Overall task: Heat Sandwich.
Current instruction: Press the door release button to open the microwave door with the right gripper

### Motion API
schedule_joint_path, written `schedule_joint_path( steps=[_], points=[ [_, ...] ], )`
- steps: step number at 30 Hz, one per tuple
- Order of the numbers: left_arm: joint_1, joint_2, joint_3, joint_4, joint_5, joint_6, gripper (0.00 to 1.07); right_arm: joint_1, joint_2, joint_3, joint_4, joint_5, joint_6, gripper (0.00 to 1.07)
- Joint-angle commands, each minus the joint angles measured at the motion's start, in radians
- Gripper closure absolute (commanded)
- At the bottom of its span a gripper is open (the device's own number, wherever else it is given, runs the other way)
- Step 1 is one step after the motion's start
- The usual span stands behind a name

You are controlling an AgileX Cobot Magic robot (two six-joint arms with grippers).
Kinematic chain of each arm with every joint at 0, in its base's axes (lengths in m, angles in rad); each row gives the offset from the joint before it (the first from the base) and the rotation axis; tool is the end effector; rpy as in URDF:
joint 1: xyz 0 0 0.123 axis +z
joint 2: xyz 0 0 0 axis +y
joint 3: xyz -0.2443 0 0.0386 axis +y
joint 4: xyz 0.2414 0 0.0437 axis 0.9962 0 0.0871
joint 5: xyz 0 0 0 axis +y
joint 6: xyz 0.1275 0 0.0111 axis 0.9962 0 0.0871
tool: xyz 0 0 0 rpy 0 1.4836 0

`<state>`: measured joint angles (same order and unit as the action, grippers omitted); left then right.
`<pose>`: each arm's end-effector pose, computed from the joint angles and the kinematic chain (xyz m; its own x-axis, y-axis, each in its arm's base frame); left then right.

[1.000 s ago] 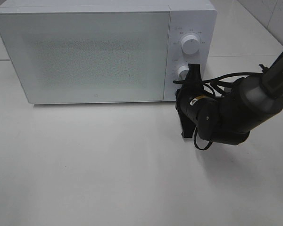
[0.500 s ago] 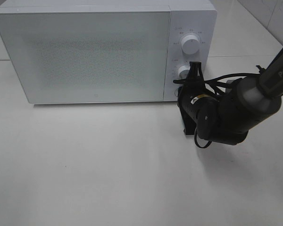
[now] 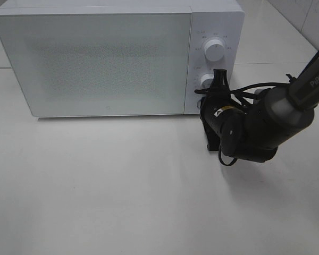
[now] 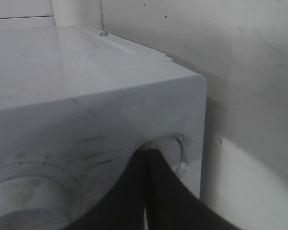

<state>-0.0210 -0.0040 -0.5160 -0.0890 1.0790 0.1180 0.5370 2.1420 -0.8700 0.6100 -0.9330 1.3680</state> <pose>0.0568 -0.0112 0.2607 -0.4447 0.0849 -0.8916 0.1248 0.9917 0.0322 0.3602 0.1459 0.0509 -0.0251 0.9994 0.0243 0.3043 -0.0156 0.9525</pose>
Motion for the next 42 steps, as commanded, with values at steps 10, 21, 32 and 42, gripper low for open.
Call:
schedule_joint_path(
  steps=[10, 21, 32, 42],
  points=[
    [-0.007, -0.008, -0.001, -0.006, -0.006, -0.003, 0.06, -0.071, 0.006, -0.125, -0.026, -0.179, -0.079, 1.07],
    [-0.007, -0.008, -0.001, -0.006, -0.006, -0.003, 0.06, -0.073, 0.011, -0.151, -0.026, -0.192, -0.113, 1.07],
    [-0.007, -0.008, -0.001, -0.006, -0.006, -0.003, 0.06, -0.073, 0.011, -0.157, -0.022, -0.142, -0.12, 1.07],
    [-0.007, -0.008, -0.001, -0.006, -0.006, -0.003, 0.06, -0.073, 0.011, -0.171, -0.016, -0.128, -0.138, 1.07]
  ],
)
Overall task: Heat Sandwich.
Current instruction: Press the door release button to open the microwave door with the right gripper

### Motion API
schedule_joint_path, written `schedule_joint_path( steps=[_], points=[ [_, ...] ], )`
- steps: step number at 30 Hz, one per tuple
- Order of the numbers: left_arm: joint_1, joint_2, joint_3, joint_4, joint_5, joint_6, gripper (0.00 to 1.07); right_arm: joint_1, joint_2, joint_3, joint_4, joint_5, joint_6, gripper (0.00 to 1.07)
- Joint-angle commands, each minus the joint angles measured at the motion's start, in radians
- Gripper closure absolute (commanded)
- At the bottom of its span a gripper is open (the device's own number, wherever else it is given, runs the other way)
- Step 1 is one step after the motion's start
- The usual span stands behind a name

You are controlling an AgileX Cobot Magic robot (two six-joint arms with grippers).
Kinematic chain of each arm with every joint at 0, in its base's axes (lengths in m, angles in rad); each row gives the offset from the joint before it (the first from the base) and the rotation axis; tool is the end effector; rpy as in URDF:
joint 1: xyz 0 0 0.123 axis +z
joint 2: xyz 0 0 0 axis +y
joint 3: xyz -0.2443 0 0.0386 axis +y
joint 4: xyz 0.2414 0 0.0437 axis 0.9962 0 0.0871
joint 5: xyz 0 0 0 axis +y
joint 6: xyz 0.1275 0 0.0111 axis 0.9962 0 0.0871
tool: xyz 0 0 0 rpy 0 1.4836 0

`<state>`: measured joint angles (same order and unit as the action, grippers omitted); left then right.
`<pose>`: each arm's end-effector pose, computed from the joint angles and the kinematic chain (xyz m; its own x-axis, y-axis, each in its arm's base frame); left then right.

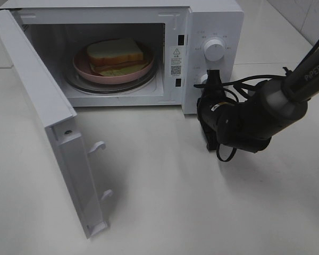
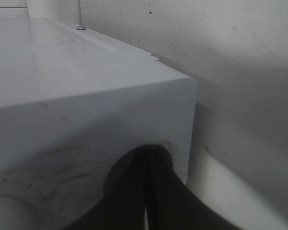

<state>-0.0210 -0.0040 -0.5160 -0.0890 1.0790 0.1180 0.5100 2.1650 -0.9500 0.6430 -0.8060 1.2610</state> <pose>0.0568 -0.0112 0.2607 -0.4447 0.0849 -0.8916 0.1248 0.9917 0.0322 0.3749 0.1463 0.0443 -0.0345 0.9991 -0.0264 0.3771 0.0374 0.9254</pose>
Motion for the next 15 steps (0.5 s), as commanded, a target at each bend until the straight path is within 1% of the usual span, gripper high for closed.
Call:
schedule_joint_path(
  steps=[1, 10, 15],
  points=[
    [-0.007, -0.008, -0.001, -0.006, -0.006, -0.003, 0.06, -0.046, -0.012, -0.091, -0.049, -0.25, -0.031, 1.07],
    [-0.007, -0.008, -0.001, -0.006, -0.006, -0.003, 0.06, -0.046, -0.012, -0.091, -0.037, -0.232, -0.053, 1.07],
    [-0.007, -0.008, -0.001, -0.006, -0.006, -0.003, 0.06, -0.046, -0.025, -0.091, -0.005, -0.166, -0.063, 1.07]
  ],
)
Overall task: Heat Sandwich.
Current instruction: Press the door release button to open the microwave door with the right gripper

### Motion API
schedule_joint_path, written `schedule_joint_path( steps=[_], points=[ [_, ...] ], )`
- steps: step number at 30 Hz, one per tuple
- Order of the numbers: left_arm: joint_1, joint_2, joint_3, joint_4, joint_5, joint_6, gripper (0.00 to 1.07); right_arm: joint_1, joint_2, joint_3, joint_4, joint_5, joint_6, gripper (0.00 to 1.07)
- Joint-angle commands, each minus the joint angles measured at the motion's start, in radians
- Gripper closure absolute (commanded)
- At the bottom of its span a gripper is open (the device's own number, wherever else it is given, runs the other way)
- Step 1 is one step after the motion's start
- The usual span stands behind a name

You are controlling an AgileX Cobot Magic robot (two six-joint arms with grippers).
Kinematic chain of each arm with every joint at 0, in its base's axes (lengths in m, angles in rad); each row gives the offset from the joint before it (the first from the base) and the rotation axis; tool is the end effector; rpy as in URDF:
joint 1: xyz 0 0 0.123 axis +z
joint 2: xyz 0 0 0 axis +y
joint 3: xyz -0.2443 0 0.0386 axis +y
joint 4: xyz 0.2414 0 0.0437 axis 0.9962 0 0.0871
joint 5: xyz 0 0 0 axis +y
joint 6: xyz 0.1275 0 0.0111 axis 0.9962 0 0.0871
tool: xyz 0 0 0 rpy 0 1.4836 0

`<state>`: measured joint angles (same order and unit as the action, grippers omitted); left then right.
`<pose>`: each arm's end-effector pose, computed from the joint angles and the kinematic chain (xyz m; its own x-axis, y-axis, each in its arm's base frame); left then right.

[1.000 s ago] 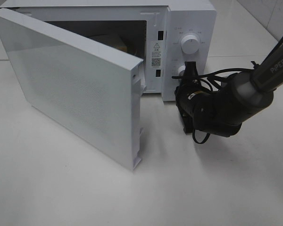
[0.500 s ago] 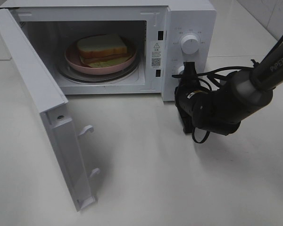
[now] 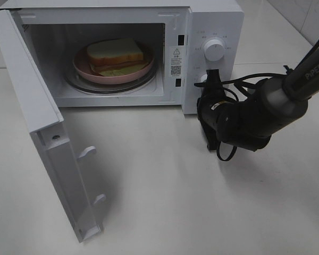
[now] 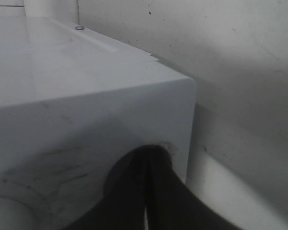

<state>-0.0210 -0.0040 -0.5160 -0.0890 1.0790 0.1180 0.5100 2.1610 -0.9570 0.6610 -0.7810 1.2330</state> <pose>0.0568 -0.0112 0.2607 -0.4447 0.0849 -0.8916 0.1248 0.9917 0.0322 0.3754 0.1466 0.0443 -0.0363 0.9987 -0.0371 0.3933 0.0484 0.9181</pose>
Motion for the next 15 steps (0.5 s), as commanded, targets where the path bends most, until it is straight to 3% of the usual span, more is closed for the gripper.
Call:
schedule_joint_path(
  steps=[1, 15],
  points=[
    [-0.007, -0.008, -0.001, -0.006, -0.006, -0.003, 0.06, -0.046, -0.02, -0.084, -0.023, -0.197, -0.037, 1.07],
    [-0.007, -0.008, -0.001, -0.006, -0.006, -0.003, 0.06, -0.045, -0.02, -0.084, -0.023, -0.147, -0.038, 1.07]
  ],
)
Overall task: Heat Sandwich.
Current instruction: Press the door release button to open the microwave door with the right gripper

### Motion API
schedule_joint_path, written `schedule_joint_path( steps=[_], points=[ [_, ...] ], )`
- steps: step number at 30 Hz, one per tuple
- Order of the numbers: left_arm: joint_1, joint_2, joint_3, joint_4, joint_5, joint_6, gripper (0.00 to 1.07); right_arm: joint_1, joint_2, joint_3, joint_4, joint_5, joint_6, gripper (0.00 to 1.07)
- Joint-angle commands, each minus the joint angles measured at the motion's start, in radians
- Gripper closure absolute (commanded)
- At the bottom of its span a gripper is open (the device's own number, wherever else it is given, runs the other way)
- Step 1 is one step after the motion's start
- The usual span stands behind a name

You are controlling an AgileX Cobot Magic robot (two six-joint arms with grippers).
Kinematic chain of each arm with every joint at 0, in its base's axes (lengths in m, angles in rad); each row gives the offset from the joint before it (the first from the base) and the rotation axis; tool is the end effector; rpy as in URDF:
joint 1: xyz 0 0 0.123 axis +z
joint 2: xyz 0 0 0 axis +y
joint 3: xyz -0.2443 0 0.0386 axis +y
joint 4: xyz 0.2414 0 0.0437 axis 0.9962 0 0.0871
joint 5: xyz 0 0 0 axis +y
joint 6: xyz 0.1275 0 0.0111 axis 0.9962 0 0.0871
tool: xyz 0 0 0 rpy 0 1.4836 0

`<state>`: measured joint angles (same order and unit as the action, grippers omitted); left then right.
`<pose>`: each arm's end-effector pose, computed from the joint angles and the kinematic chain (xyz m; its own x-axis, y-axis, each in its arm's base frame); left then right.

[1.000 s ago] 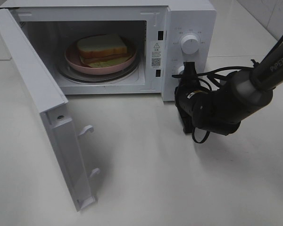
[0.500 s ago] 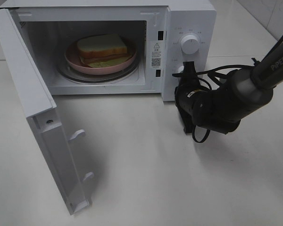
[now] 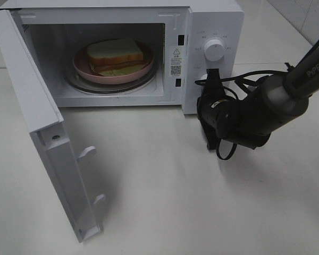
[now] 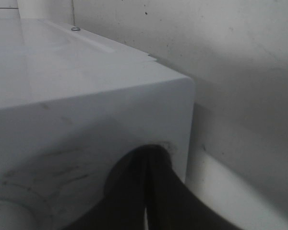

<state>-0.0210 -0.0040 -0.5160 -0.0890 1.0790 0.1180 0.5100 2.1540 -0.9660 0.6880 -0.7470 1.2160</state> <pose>0.0568 -0.0112 0.2607 -0.4447 0.0849 -0.8916 0.1248 0.9917 0.0322 0.3759 0.1470 0.0447 -0.0293 0.9991 -0.0299 0.4157 0.0394 0.9087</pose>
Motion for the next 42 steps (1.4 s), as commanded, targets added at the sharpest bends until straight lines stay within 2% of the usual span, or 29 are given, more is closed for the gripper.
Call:
schedule_joint_path(
  steps=[1, 8, 14, 23, 35, 42],
  points=[
    [-0.007, -0.008, -0.001, -0.006, -0.006, -0.003, 0.06, -0.045, -0.013, -0.075, -0.05, -0.179, -0.021, 1.07],
    [-0.007, -0.008, -0.001, -0.006, -0.006, -0.003, 0.06, -0.044, -0.049, -0.074, -0.001, -0.054, -0.116, 1.07],
    [-0.007, -0.008, -0.001, -0.006, -0.006, -0.003, 0.06, -0.043, -0.051, -0.056, 0.001, -0.042, -0.116, 1.07],
    [-0.007, -0.008, -0.001, -0.006, -0.006, -0.003, 0.06, -0.042, -0.122, 0.063, -0.028, -0.057, -0.093, 1.07],
    [-0.007, -0.008, -0.001, -0.006, -0.006, -0.003, 0.06, -0.042, -0.263, 0.23, -0.128, 0.107, -0.133, 1.07],
    [-0.007, -0.008, -0.001, -0.006, -0.006, -0.003, 0.06, -0.042, -0.348, 0.287, -0.201, 0.19, -0.202, 1.07]
  ],
)
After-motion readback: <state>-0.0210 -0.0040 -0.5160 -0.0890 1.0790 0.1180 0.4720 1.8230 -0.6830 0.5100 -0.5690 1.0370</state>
